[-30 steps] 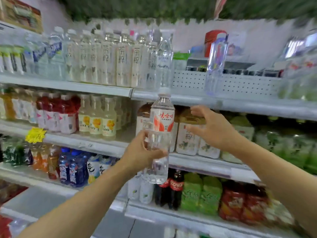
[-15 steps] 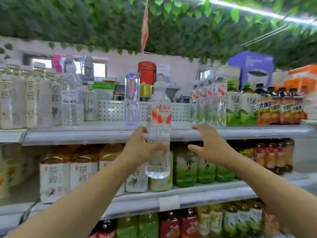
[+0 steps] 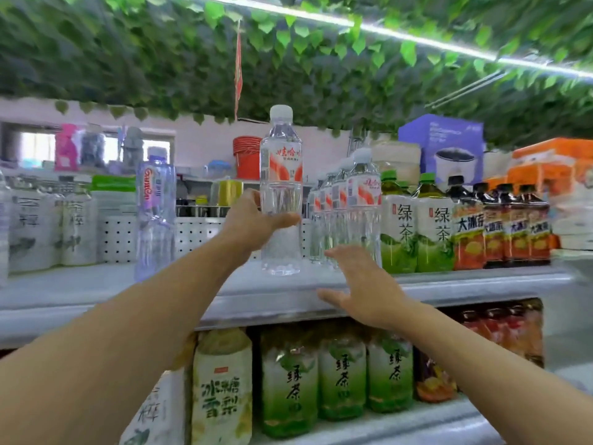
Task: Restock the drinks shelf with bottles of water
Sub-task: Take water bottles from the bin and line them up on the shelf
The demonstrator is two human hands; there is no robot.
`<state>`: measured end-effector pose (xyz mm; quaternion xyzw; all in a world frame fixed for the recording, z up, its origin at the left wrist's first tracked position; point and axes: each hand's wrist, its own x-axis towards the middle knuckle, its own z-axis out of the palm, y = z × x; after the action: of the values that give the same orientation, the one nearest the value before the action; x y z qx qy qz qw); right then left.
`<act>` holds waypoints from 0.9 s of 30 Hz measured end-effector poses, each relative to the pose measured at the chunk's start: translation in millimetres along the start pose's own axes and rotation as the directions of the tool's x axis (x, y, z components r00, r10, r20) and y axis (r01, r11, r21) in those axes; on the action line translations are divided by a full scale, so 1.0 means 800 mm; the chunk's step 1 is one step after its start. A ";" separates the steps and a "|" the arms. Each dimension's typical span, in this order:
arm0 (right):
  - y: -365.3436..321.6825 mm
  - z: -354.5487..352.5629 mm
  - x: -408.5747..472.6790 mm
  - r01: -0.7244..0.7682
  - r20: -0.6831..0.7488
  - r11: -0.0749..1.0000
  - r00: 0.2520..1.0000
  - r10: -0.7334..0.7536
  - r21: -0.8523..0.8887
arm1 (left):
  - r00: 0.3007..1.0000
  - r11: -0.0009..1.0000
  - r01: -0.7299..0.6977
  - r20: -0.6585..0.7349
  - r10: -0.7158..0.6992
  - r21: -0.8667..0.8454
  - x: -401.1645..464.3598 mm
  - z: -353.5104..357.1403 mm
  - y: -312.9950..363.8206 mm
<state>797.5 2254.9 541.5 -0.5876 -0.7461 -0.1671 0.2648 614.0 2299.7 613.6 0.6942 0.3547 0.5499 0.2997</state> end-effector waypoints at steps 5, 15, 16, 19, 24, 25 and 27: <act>0.015 0.022 0.027 0.077 -0.016 0.997 0.997 -0.077 -0.004 | 0.997 0.996 0.031 -0.071 -0.026 0.079 0.048 0.024 -0.033; 0.030 0.067 0.040 0.168 -0.064 0.977 0.982 -0.178 -0.134 | 0.997 0.993 0.076 -0.038 -0.072 0.087 0.079 0.041 -0.075; 0.030 0.069 0.040 0.167 -0.073 0.977 0.981 -0.178 -0.136 | 0.997 0.994 0.069 -0.035 -0.066 0.087 0.081 0.041 -0.077; 0.029 0.073 0.040 0.158 -0.110 0.979 0.979 -0.173 -0.129 | 0.997 0.995 0.072 -0.014 -0.071 0.073 0.085 0.038 -0.081; 0.028 0.076 0.040 0.150 -0.154 0.981 0.974 -0.168 -0.120 | 0.969 0.977 0.174 0.157 -0.193 0.126 0.099 0.024 -0.071; 0.028 0.077 0.040 0.155 -0.159 0.980 0.972 -0.173 -0.123 | 0.956 0.970 0.188 0.197 -0.217 0.156 0.103 0.021 -0.068; 0.030 0.077 0.041 0.158 -0.166 0.979 0.970 -0.179 -0.131 | 0.929 0.953 0.203 0.263 -0.260 0.226 0.112 0.018 -0.067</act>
<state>802.7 2321.3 509.7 -0.5195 -0.7558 -0.2837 0.2799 632.4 2403.4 617.0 0.7463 0.4389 0.3655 0.3419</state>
